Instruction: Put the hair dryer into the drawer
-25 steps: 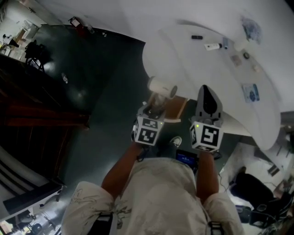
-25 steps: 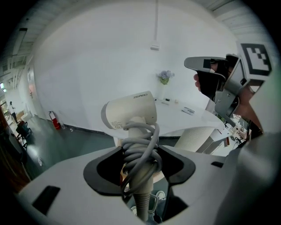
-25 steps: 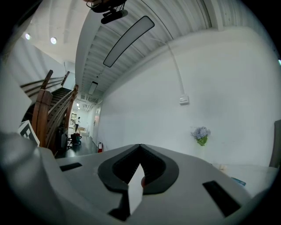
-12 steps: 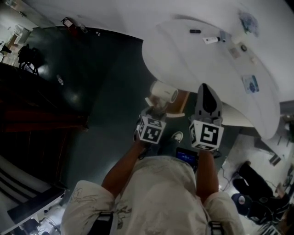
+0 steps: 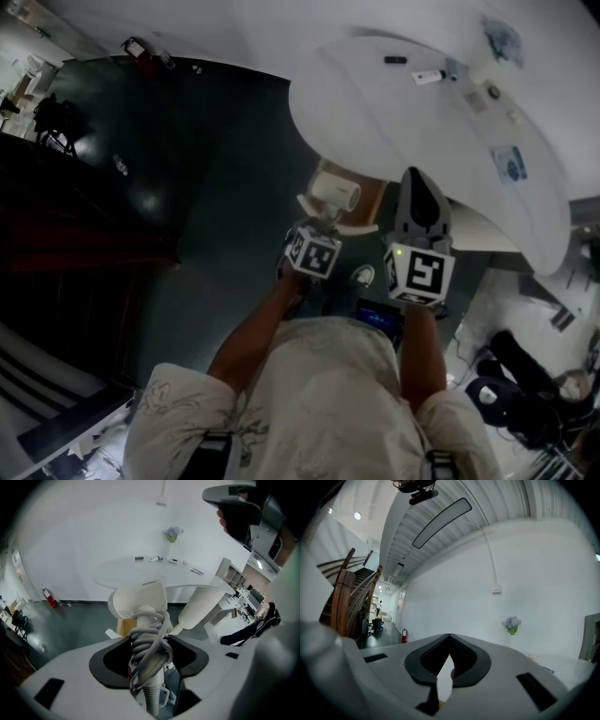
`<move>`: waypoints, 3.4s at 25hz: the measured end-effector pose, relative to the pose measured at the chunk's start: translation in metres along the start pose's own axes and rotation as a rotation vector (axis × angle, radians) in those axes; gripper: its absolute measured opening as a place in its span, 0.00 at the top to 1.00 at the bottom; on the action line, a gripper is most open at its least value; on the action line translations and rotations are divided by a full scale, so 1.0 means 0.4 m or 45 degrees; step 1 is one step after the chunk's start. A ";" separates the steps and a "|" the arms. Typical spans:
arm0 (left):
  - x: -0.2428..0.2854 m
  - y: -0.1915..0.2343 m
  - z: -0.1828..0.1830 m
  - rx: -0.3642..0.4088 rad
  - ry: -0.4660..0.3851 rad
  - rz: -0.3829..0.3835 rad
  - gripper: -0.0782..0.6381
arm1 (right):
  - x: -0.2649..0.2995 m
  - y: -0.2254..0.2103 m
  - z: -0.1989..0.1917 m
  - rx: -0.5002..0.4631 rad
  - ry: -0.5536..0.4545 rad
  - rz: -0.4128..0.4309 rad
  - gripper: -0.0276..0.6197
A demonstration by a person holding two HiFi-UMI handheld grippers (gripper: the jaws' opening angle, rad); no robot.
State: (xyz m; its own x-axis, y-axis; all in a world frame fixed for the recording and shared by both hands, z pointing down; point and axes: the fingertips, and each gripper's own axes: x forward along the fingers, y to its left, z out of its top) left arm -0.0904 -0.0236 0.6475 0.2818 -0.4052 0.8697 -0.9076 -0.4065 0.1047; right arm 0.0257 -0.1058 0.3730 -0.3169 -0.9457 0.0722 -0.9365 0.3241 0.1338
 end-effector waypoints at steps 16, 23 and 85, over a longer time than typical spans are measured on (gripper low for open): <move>0.088 0.001 0.041 0.061 0.180 -0.018 0.54 | 0.003 -0.029 -0.026 0.031 0.026 -0.024 0.95; 0.109 0.016 0.034 0.062 0.223 -0.009 0.54 | 0.031 -0.036 -0.038 0.039 0.038 -0.014 0.95; 0.394 0.016 0.164 -0.119 0.218 -0.064 0.54 | 0.071 -0.128 -0.200 0.045 0.212 0.022 0.95</move>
State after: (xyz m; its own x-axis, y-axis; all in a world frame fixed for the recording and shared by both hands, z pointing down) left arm -0.0314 -0.1437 0.7534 0.2776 -0.2381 0.9307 -0.9210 -0.3416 0.1873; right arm 0.0764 -0.1473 0.4475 -0.3066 -0.9218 0.2373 -0.9367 0.3365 0.0966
